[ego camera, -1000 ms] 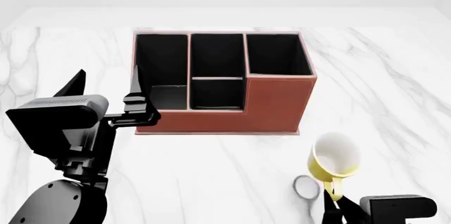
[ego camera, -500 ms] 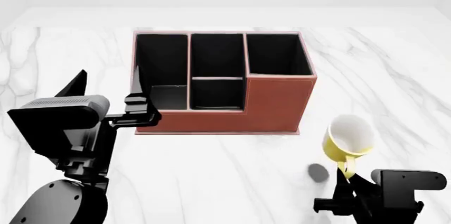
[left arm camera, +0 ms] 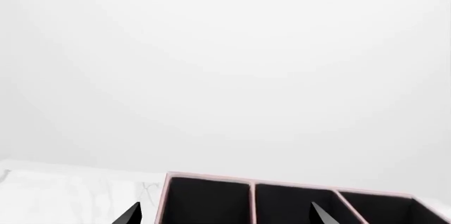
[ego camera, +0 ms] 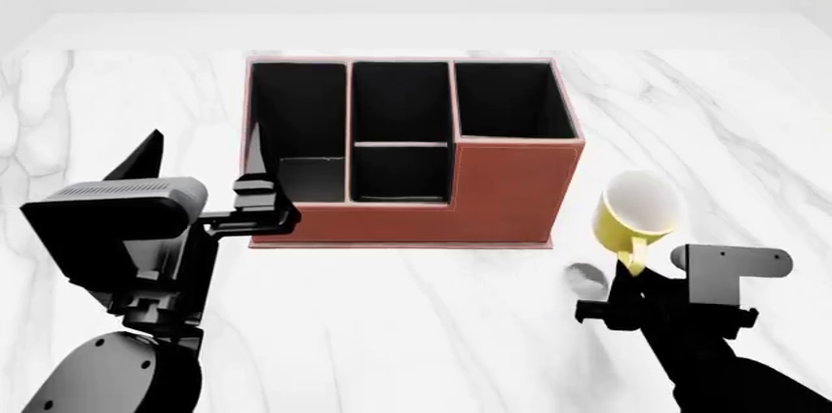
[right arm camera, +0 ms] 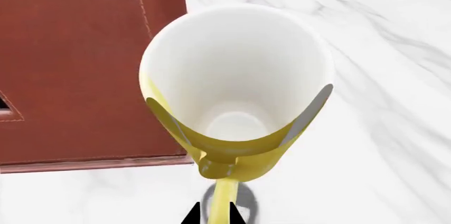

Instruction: Pick up the yellow and white mug and place it to the right of the caddy.

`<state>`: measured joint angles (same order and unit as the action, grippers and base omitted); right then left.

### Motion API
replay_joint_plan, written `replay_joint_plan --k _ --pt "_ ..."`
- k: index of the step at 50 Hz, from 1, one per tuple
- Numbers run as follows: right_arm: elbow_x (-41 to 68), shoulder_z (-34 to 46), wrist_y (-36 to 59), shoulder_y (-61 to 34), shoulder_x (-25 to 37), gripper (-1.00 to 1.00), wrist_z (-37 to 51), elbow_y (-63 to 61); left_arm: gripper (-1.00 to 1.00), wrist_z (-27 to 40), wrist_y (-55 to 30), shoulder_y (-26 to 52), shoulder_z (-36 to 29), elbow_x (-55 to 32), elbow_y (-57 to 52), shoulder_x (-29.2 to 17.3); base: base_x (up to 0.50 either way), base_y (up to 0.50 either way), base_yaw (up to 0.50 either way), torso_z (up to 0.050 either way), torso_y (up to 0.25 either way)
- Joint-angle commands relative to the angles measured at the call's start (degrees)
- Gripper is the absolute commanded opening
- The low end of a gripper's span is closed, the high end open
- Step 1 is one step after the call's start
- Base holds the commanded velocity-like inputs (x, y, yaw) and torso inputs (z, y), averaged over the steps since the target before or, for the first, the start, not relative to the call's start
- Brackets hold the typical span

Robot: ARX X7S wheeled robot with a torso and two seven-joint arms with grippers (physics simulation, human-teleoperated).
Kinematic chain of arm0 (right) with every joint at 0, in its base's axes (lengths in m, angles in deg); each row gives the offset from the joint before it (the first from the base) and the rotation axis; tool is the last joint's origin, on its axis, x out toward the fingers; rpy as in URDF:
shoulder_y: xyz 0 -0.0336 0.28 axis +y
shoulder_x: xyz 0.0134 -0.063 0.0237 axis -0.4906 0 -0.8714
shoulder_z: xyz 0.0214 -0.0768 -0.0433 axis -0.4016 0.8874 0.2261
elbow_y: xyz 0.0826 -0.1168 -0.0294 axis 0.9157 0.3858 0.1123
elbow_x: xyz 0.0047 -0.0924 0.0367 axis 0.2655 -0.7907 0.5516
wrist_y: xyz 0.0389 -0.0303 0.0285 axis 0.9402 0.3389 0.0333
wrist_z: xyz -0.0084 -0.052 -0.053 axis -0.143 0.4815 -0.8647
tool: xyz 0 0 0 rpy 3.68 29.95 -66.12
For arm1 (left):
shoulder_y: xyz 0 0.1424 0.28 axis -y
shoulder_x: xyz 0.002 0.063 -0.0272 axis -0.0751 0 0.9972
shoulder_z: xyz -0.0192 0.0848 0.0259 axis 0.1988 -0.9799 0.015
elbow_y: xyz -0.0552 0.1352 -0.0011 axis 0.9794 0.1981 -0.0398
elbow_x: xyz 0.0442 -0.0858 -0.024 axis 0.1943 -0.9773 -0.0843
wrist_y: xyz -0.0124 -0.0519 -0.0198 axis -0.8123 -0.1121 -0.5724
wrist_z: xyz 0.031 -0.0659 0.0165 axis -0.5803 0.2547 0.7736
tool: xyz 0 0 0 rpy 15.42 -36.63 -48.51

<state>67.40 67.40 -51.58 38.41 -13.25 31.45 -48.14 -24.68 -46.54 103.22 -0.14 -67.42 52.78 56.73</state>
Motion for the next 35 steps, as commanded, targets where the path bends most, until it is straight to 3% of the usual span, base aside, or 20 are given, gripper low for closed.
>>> replay_joint_plan --k 1,35 --pt "-1.93 0.62 3.5 -8.05 -4.15 -1.0 -4.46 8.75 1.0 0.02 0.42 -0.08 -0.41 0.32 0.48 -0.02 0.0 0.0 0.0 0.0 0.0" --pt "-5.59 3.09 6.44 -20.58 -12.46 -1.0 -12.46 28.89 1.0 0.17 0.98 0.49 -1.62 0.98 1.87 -0.12 0.0 0.0 0.0 0.0 0.001"
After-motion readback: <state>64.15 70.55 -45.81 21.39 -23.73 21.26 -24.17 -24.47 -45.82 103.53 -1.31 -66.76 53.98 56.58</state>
